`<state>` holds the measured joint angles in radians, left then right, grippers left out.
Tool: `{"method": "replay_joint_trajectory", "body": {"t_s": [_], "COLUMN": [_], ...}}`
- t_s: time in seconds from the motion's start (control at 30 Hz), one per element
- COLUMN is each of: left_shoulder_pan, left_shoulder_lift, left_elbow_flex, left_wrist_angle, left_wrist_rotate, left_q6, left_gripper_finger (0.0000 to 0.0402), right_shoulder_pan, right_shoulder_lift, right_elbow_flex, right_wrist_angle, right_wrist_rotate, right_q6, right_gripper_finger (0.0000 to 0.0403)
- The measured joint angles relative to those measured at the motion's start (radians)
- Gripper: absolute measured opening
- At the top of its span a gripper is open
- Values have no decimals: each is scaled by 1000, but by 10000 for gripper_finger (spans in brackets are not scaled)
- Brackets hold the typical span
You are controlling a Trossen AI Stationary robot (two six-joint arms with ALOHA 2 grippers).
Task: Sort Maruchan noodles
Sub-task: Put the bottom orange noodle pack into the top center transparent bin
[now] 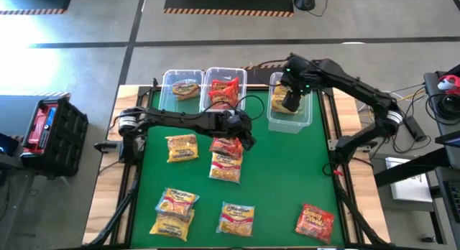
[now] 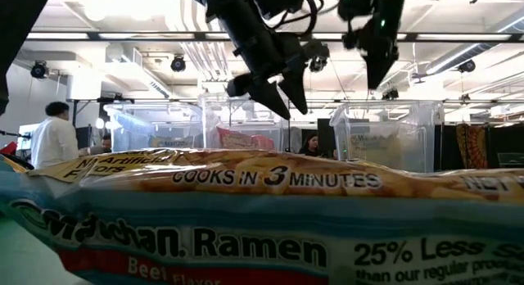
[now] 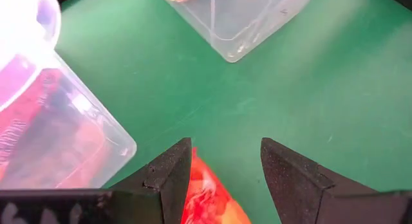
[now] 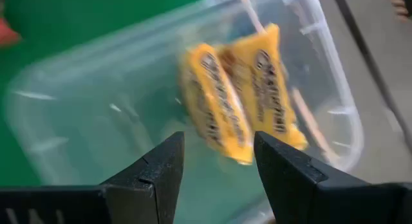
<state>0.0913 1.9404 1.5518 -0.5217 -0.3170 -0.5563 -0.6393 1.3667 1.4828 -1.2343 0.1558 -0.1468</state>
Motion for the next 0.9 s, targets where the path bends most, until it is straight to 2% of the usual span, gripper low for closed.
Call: {"method": "replay_joint_trajectory", "body": {"t_s": [0.23,0.5,0.67,0.9], "left_shoulder_pan": [-43,-112,-162,-238], "left_shoulder_lift": [-44,-36,-64,-63], "left_elbow_flex": [-1,0,2,3], "left_wrist_angle": [44,91,129,95], "left_wrist_rotate": [-4,9,10,13], "left_q6": [-10,-33,-2,-14], "left_gripper_finger": [170,170,170,170], "right_shoulder_pan": [112,256,412,673], "right_shoulder_lift": [-126,-198,-231,-245], "right_elbow_flex": [-30,-32,-67,-223], "right_wrist_angle": [103,97,67,64], "right_wrist_rotate": [-26,-24,-24,-29], "right_q6": [107,284,448,753], "right_gripper_finger": [179,178,178,176]}}
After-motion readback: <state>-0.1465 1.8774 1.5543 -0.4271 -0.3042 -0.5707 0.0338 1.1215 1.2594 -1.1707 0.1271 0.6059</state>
